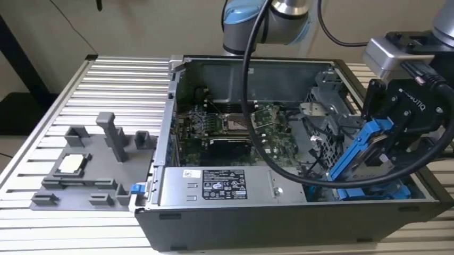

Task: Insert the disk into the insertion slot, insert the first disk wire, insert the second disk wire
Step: 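Insert the disk into the insertion slot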

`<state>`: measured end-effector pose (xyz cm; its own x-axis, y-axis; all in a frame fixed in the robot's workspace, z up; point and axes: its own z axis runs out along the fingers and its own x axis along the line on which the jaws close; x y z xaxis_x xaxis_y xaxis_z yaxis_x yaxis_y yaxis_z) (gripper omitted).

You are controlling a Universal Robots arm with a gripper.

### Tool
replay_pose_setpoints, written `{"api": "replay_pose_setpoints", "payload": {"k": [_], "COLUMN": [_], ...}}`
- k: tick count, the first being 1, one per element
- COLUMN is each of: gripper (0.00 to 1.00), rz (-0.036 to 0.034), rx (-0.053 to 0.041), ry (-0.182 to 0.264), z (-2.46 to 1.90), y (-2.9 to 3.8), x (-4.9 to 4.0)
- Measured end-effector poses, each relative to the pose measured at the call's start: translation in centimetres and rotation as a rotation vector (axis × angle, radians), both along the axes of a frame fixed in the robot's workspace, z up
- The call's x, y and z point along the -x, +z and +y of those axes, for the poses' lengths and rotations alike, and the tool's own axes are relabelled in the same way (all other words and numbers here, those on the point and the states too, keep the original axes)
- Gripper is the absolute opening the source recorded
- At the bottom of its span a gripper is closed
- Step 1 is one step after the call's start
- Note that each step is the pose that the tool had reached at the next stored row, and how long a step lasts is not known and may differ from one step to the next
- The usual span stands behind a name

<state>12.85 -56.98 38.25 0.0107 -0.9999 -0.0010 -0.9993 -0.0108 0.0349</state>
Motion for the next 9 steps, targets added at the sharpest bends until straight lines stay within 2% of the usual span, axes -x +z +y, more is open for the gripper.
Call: {"api": "replay_pose_setpoints", "payload": {"k": [9], "gripper": [0.33], "rz": [0.0003], "rx": [0.0000], "ry": [0.000], "z": [0.00], "y": [-1.64], "x": [0.00]}}
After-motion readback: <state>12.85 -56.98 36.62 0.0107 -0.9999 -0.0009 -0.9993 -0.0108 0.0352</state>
